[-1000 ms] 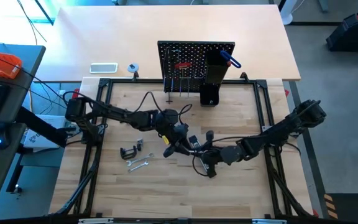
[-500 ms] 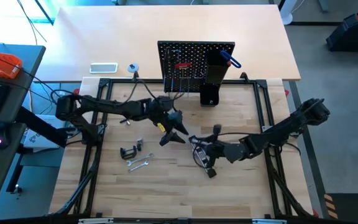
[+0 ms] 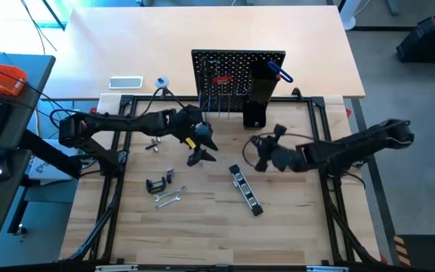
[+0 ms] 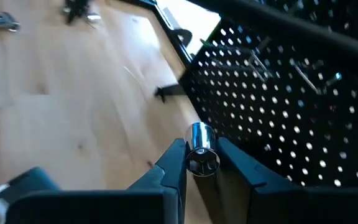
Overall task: Hang tools onto peg board
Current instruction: Put the socket into the bottom black bin on the peg board
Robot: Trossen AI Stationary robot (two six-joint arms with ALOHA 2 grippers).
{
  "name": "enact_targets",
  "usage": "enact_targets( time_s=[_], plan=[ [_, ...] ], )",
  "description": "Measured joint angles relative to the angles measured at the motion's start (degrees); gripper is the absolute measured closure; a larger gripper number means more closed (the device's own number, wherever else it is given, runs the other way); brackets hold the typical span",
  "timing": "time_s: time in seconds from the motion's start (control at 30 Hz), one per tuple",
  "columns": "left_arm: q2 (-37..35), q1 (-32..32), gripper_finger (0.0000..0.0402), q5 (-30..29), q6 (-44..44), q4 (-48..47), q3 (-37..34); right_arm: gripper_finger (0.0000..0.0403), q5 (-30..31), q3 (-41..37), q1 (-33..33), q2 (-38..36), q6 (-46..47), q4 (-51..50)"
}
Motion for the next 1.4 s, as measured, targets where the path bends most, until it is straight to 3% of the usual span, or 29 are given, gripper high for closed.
enact_targets(
  time_s=[0.27, 0.7, 1.4],
  plan=[
    [0.0, 0.25, 0.0179, -0.02, -0.05, 0.38, 0.0, 0.035, -8.77, 0.0, -12.21, -0.04, 0.08, -1.0],
    [0.0, 0.23, 0.0179, 0.0, -0.04, 0.5, 0.0, 0.035, -20.55, 0.0, -25.56, -0.01, 0.69, -2.7],
    [0.02, 0.21, 0.0179, -0.02, -0.02, 0.52, -0.02, 0.0346, -23.13, 0.0, -27.25, 0.01, 0.5, -2.66]
  ],
)
